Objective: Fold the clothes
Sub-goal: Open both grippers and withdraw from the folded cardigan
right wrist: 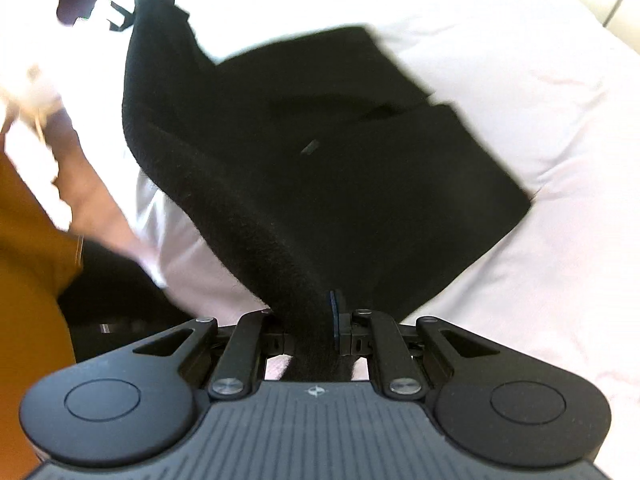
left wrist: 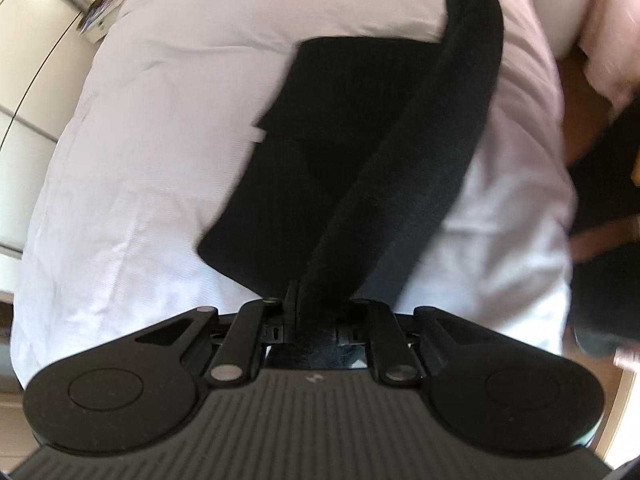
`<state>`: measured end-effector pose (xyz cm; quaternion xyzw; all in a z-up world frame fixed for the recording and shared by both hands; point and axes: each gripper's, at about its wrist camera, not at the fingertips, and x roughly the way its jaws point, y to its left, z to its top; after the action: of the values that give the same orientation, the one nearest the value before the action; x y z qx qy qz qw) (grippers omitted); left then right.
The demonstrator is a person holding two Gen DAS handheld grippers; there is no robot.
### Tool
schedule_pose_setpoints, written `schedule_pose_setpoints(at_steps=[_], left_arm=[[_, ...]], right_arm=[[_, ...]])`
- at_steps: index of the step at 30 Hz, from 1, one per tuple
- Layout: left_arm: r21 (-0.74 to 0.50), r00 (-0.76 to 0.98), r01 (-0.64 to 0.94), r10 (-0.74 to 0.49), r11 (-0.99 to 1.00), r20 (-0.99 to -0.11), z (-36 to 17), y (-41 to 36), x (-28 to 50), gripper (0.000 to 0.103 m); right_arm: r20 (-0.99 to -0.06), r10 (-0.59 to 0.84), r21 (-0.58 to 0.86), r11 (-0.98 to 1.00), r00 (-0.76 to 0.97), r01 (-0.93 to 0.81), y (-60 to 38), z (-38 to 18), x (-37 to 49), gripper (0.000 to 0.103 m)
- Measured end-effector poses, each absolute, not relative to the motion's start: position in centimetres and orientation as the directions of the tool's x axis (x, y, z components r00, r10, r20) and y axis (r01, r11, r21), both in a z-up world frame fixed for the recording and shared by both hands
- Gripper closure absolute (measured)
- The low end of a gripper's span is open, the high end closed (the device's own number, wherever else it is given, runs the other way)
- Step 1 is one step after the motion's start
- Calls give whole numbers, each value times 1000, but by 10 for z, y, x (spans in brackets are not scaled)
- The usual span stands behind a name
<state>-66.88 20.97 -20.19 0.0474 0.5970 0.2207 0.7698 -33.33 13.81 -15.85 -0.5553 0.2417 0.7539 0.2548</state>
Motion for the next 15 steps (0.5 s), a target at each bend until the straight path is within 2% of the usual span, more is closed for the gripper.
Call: schedule_pose_setpoints(at_steps=[3, 6, 7, 8, 9, 11, 15], left_arm=[[303, 174, -390, 393, 870, -903, -204, 278, -661, 90], [261, 134, -537, 386, 802, -913, -222, 342, -656, 81], [246, 120, -594, 387, 766, -914, -230, 362, -655, 77], [232, 104, -655, 390, 719, -915, -237, 379, -656, 71], [217, 87, -713, 391, 667, -916, -245, 395, -657, 68], [181, 71, -814, 404, 552, -912, -254, 414, -666, 72], [-30, 138, -952, 342, 304, -930, -267, 424, -702, 71]], right_arm=[[-947, 122, 119, -723, -296, -680, 190, -148, -315, 89], [-941, 131, 151, -662, -311, -735, 257, -163, -296, 86], [-940, 137, 161, -628, -313, -762, 279, -171, -289, 81], [-938, 160, 162, -580, -307, -799, 298, -180, -281, 67], [-936, 183, 163, -529, -300, -833, 316, -189, -274, 63], [-926, 198, 211, -437, -322, -874, 334, -206, -259, 63], [-886, 203, 363, -256, -417, -896, 345, -238, -230, 60]])
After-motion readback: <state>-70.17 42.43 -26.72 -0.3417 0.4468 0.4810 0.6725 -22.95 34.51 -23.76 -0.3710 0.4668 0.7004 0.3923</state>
